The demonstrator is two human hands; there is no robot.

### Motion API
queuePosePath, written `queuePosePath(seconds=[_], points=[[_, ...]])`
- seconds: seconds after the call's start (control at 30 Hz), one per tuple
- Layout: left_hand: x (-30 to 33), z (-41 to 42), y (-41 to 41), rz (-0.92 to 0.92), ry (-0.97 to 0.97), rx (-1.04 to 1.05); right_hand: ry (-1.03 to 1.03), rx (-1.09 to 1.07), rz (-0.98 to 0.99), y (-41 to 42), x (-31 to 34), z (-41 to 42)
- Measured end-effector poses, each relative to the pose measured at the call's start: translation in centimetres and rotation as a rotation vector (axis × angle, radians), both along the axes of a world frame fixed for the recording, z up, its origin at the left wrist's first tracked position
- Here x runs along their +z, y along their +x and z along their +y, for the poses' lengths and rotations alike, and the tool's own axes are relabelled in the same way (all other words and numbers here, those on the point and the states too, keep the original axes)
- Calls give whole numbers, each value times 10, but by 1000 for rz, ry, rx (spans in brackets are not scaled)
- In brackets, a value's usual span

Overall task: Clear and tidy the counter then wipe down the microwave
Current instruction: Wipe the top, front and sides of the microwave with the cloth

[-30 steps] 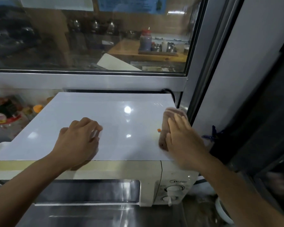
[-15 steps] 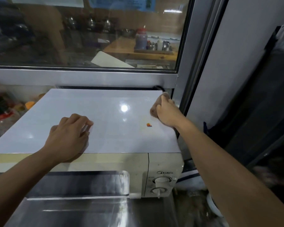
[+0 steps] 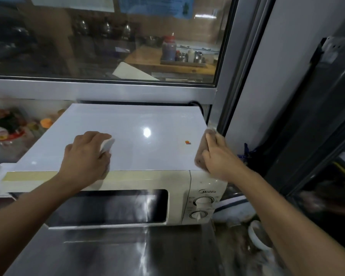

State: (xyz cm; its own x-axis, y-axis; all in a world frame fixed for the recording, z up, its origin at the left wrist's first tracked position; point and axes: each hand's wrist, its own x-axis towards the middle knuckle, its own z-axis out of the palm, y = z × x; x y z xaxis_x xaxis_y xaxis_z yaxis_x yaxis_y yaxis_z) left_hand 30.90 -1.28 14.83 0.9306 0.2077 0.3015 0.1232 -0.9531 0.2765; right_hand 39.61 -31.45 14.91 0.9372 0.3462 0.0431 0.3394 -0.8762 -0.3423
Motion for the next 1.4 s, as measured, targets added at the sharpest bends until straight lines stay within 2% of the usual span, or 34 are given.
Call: queuePosePath(seconds=[0.1,0.2,0.3,0.4,0.5,0.6,0.67,0.77,0.9,0.97,1.03,1.13,1.23,1.3,1.4], points=[[3,17,-15,42,27,67,-139,-5,-108,20,2,26],[4,29,-24,130,53,74,-250,50,-139,0,0,60],[1,30,-26,127,68,55,-231,161,-176,-38,0,97],[2,32,-26,126,70,53,-229,350,-332,-70,-5,124],[5,38,-25,176,56,5,-66,403,-163,-63,8,115],[6,51,-34,131,36,24,-50,266,-58,-13,13,92],[6,66,-45,104,52,91,-130,163,-64,12,12,96],[3,92,-59,155,55,152,-119,185,-91,9,5,139],[2,100,-65,185,38,127,-50,448,-181,-44,-2,209],[3,101,-66,182,18,113,-53,582,-209,-64,-2,217],[2,106,-67,181,11,85,8,631,-135,-65,4,201],[3,116,-74,136,-46,91,84,511,-86,-28,8,174],[3,127,-82,107,-70,139,-3,312,-50,3,13,185],[3,131,-84,117,-105,125,19,337,-113,3,8,217],[3,133,-85,102,-163,91,10,492,-164,-33,-3,267]])
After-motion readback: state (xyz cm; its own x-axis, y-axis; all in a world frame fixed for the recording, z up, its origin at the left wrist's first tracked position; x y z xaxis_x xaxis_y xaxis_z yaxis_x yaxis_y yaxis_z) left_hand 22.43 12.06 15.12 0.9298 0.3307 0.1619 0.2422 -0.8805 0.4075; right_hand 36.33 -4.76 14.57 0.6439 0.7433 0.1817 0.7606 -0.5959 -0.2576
